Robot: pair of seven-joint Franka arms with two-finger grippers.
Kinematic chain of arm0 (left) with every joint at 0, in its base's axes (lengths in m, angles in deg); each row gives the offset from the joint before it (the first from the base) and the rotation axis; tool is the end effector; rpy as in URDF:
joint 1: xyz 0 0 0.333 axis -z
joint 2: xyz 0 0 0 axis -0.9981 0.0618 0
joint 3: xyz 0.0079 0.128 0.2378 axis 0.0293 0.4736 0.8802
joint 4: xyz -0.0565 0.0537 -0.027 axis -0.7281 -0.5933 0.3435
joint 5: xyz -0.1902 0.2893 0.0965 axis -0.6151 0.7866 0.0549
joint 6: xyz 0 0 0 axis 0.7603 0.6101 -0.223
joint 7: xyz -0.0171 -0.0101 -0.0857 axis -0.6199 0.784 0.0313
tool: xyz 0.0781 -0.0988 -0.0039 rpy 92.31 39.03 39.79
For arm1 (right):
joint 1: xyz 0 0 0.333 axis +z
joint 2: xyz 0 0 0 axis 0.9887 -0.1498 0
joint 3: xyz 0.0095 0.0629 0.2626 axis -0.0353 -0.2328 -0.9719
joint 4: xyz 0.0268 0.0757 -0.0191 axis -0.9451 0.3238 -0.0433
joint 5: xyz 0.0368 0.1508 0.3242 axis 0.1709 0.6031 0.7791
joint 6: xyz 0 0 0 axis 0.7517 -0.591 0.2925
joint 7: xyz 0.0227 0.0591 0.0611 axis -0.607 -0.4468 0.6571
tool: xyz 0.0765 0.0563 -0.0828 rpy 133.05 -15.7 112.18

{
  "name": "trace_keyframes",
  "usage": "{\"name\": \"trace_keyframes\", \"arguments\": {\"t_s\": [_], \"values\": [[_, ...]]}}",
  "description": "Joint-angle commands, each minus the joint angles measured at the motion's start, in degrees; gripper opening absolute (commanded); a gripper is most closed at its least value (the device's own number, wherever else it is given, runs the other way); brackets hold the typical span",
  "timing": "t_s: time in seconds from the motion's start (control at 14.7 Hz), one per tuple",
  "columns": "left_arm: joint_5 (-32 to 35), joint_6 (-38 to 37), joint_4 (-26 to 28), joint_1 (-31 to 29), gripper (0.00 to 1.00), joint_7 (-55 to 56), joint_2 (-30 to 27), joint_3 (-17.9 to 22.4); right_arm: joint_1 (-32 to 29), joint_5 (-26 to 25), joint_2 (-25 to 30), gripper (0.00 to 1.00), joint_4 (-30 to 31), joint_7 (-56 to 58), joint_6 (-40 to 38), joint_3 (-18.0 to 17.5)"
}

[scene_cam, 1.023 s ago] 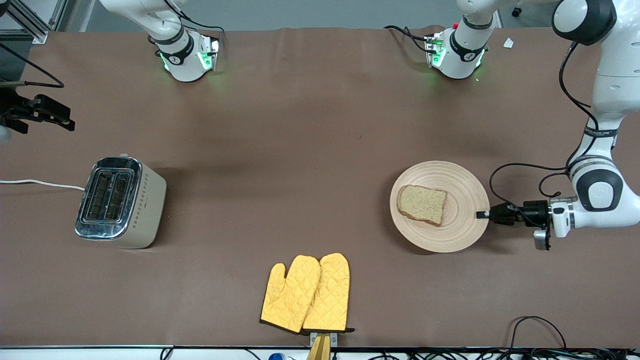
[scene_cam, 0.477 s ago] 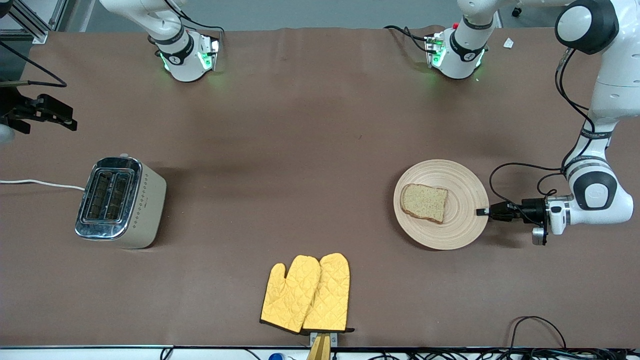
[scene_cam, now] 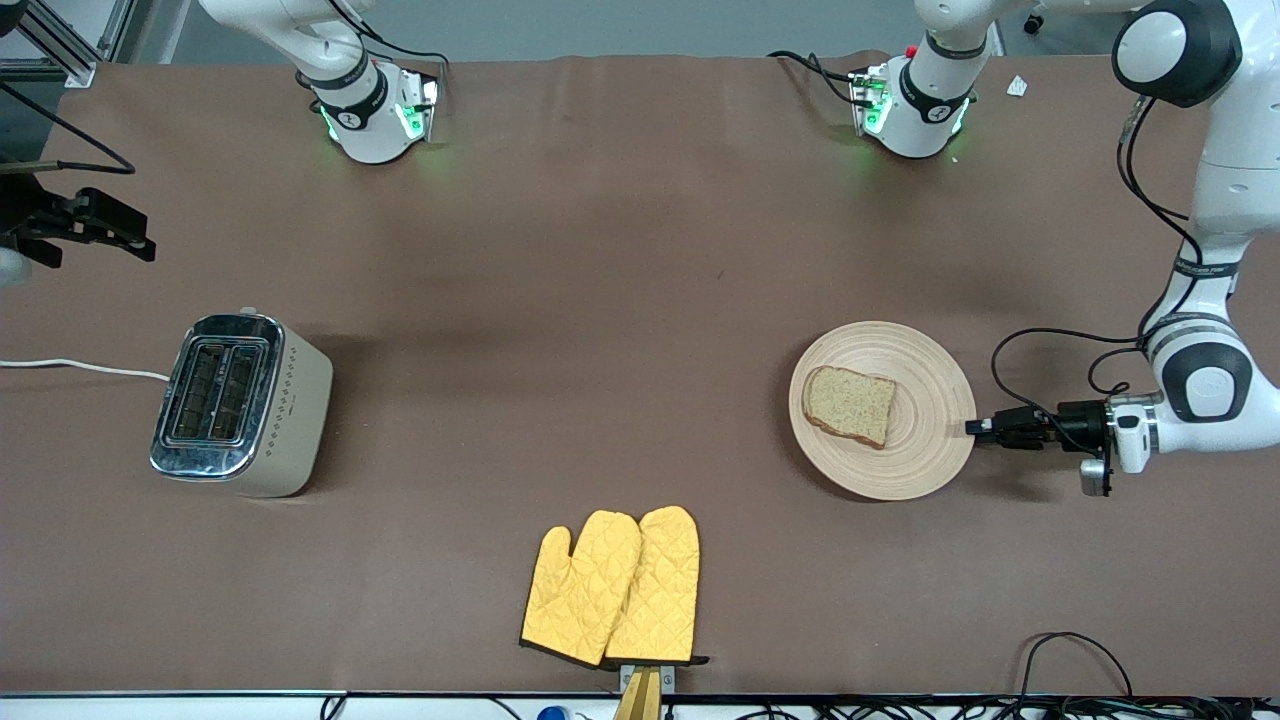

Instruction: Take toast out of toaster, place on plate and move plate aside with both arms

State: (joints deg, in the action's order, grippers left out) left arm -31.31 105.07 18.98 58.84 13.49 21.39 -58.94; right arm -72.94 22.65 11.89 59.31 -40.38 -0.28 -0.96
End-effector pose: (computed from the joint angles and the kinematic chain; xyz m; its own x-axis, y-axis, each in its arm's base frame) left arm 0.5917 0.1059 0.1387 0.9791 -0.1873 0.0798 -0.1756 -0.5784 0.7966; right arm 0.5118 -0.0122 0.5725 0.9936 0.0763 -0.0827 0.0780 -0.9968 0.0179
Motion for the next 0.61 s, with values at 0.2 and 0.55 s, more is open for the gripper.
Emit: {"name": "trace_keyframes", "arguments": {"t_s": [0.2, 0.55], "values": [[16.17, -2.77, -5.25, 1.41, 1.00, 11.02, -11.01, -1.31, 0.35, -0.63, -0.20, 1.00, -0.82, -0.04, -0.79, 0.13], [24.27, -9.54, -4.81, 7.57, 1.00, 27.73, -25.00, -2.54, 1.58, -0.63, -0.20, 1.00, -0.82, -0.21, -0.79, 0.04]]}}
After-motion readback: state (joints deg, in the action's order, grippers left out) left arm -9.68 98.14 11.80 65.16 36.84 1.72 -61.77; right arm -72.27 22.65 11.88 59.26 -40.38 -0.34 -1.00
